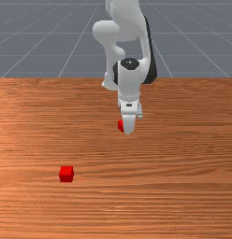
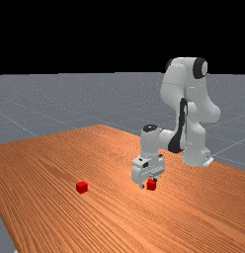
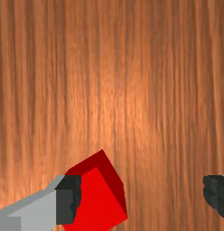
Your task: Stack all the cube
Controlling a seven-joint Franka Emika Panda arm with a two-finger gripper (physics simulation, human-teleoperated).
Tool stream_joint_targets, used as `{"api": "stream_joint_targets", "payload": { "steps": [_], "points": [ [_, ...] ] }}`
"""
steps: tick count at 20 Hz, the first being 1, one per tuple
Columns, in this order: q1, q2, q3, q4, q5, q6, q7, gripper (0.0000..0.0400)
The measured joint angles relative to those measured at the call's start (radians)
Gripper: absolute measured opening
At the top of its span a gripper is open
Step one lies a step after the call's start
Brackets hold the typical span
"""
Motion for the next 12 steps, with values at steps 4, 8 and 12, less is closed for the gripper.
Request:
{"api": "stream_joint_targets", "payload": {
  "steps": [4, 8, 12],
  "points": [
    [0.008, 0.002, -0.002, 0.003, 0.001, 0.005, 0.018, 0.0400],
    [0.012, 0.003, 0.002, 0.009, 0.001, -0.009, 0.016, 0.0059],
    [0.004, 0.256, 0.002, 0.537, 0.000, -0.251, -0.002, 0.0333]
  ]
}}
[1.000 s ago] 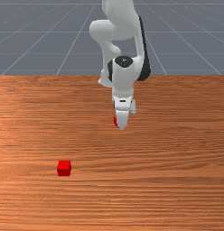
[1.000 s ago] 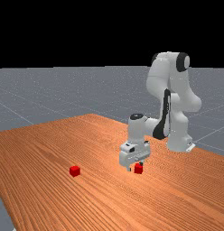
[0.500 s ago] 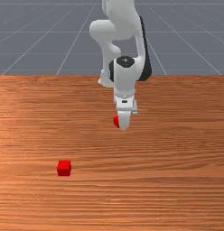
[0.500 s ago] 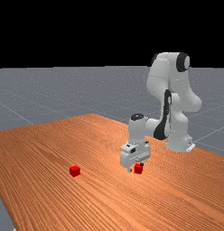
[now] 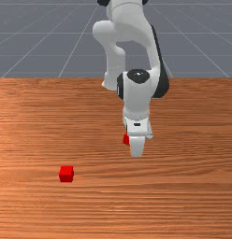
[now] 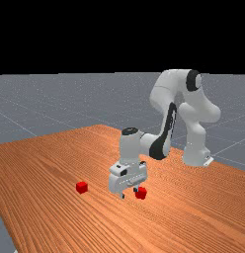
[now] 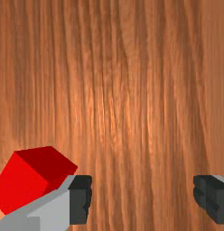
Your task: Stack all the cube
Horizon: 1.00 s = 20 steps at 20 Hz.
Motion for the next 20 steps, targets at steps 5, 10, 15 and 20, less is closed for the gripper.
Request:
{"api": "stream_joint_targets", "payload": {
  "steps": [5, 10, 15, 20],
  "points": [
    [0.020, -0.217, 0.016, -0.392, 0.012, 0.173, 0.024, 0.0395],
    [0.013, -0.203, 0.023, -0.360, 0.021, 0.125, 0.015, 0.0400],
    [0.011, -0.027, 0.022, -0.260, 0.017, 0.216, 0.010, 0.0317],
    [0.016, -0.052, 0.017, -0.306, 0.012, 0.264, 0.013, 0.0400]
  ]
}}
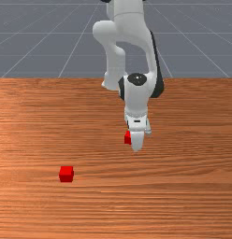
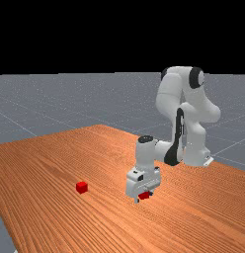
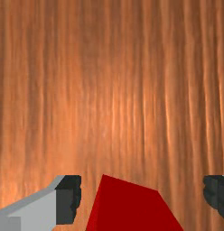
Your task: Stack all the cube
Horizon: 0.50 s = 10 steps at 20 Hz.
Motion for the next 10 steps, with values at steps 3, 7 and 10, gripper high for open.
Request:
{"api": "stream_joint_targets", "payload": {
  "steps": [3, 7, 10],
  "points": [
    [0.000, -0.035, 0.000, -0.014, 0.000, -0.018, 0.001, 0.0400],
    [0.027, -0.067, -0.033, -0.059, -0.027, -0.015, 0.030, 0.0400],
    [0.022, -0.104, -0.020, -0.136, -0.017, 0.026, 0.023, 0.0400]
  ]
}}
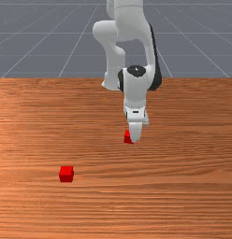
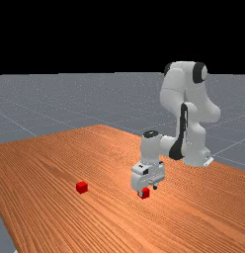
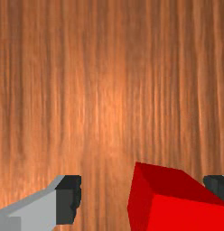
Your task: Stack all the cube
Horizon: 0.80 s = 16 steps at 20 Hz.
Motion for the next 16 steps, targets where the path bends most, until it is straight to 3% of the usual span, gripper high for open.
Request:
{"api": "stream_joint_targets", "payload": {
  "steps": [7, 15, 16],
  "points": [
    [-0.077, 0.006, 0.024, -0.009, 0.005, 0.015, -0.103, 0.0400],
    [-0.075, 0.061, 0.017, 0.033, 0.010, 0.018, -0.084, 0.0400],
    [-0.060, 0.057, 0.003, 0.022, 0.001, 0.043, -0.072, 0.0373]
  ]
}}
